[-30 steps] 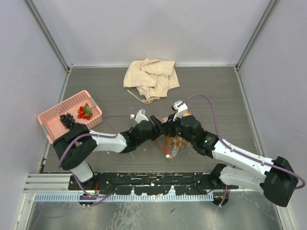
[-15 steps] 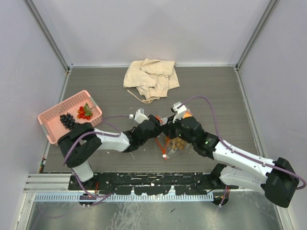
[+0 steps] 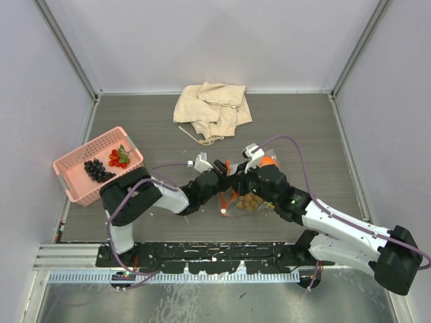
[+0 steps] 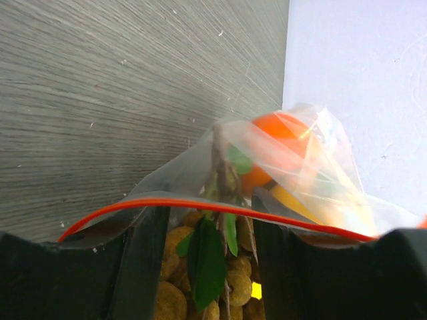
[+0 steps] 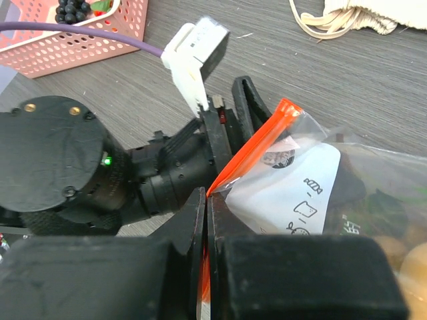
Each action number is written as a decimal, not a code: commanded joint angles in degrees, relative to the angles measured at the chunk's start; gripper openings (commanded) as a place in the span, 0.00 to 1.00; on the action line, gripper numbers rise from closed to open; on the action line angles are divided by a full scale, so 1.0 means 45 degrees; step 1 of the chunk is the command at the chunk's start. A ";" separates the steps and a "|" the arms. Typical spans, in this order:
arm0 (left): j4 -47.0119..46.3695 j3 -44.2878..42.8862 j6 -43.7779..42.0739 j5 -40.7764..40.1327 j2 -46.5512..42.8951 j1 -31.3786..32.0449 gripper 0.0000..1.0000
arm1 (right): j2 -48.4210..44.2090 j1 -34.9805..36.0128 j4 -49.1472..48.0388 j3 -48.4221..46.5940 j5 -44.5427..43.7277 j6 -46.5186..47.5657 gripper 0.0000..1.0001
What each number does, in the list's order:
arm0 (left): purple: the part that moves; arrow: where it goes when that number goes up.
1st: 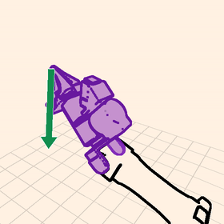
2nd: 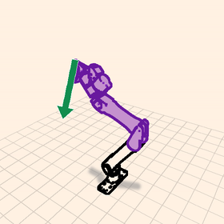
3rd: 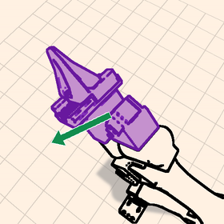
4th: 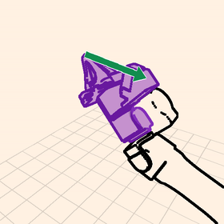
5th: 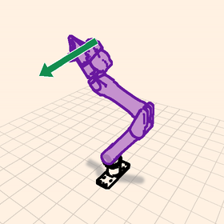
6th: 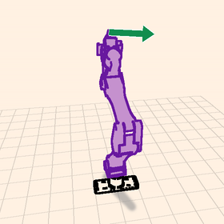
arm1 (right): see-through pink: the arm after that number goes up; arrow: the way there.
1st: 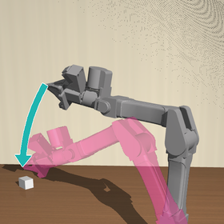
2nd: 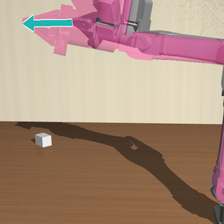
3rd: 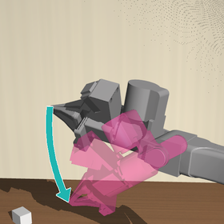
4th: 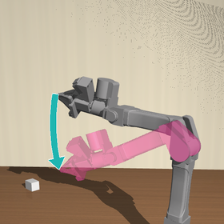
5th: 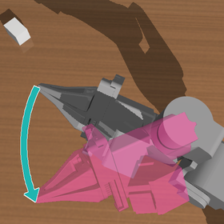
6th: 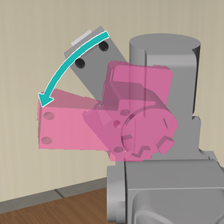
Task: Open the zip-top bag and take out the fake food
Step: Pick up the fake fruit from the zipper food storage bag.
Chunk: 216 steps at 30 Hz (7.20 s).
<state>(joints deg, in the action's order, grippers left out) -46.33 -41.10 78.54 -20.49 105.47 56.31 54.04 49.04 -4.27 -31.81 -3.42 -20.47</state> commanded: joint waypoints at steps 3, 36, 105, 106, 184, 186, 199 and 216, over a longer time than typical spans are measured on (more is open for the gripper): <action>-0.3622 -0.0176 -0.0389 0.0729 0.1265 -0.0255 0.48 | -0.0422 0.0067 -0.0261 -0.0244 0.0593 0.0022 0.01; -0.4094 0.1493 -0.5899 0.3313 -0.0525 -0.0186 0.00 | 0.0097 -0.0688 -0.1668 -0.0232 -0.2770 0.1182 0.01; -0.4265 0.4114 -1.3108 0.1032 -0.7613 -0.0183 0.00 | -0.1099 -0.1349 -0.1546 0.1974 -0.1211 0.0750 0.01; -0.4433 0.4217 -1.3244 0.1037 -0.7698 -0.0187 0.00 | -0.1082 -0.1346 -0.1560 0.1989 -0.1254 0.0727 0.01; -0.7909 0.3331 -1.1005 0.0038 -0.6690 -0.1121 0.00 | -0.0047 -0.1237 -0.4828 0.1436 0.2496 -0.1305 0.01; -0.7909 0.3282 -1.0907 0.0005 -0.6527 -0.1120 0.00 | -0.0077 -0.1228 -0.4935 0.1381 0.2518 -0.1384 0.01; -0.7909 0.2355 -0.9460 -0.0184 -0.6389 -0.1120 0.00 | 0.0471 -0.1184 -0.4885 0.1067 0.2093 -0.1182 0.01; -0.7909 0.3325 -0.4673 -0.1833 -0.7117 -0.1125 0.00 | 0.0479 -0.1183 -0.5981 0.1770 0.1534 -0.1830 0.01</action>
<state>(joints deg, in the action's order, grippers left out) -76.71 -25.76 49.69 -27.16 75.07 51.46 57.76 43.35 -26.33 -24.25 4.51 -27.42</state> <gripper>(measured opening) 0.029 0.069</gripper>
